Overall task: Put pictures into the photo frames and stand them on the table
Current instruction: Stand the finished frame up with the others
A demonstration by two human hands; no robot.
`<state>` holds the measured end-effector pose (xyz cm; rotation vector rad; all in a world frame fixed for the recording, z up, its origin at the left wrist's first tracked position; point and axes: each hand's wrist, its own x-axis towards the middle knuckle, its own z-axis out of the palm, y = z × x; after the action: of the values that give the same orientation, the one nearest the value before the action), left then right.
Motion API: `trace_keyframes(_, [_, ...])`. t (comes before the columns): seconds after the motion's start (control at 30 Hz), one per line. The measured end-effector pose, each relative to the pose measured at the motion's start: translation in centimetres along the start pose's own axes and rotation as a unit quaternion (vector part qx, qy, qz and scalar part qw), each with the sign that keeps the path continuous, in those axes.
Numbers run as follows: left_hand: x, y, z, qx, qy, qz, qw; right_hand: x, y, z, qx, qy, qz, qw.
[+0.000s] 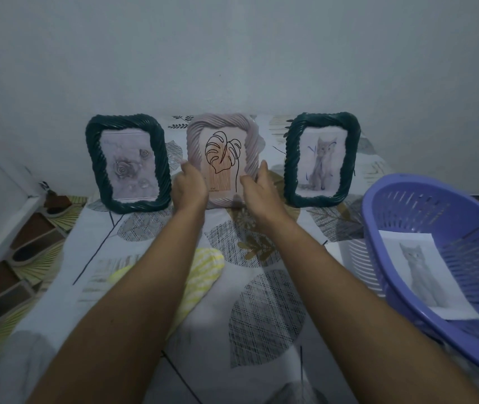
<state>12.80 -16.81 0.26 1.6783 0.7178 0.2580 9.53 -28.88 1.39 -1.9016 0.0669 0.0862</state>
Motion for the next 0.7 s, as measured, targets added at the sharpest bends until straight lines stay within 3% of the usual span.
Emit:
trace_keyframes(0.23, [-3.2, -1.1, -1.4, 0.119, 0.068, 0.088, 0.987, -4.1, -1.0, -0.4, 0.051, 0.005, -0.037, 0.998])
trace_keyframes(0.7, [-3.4, -1.3, -2.0, 0.095, -0.013, 0.077, 0.992, -3.6, 0.1, -1.1, 0.027, -0.002, 0.035, 0.999])
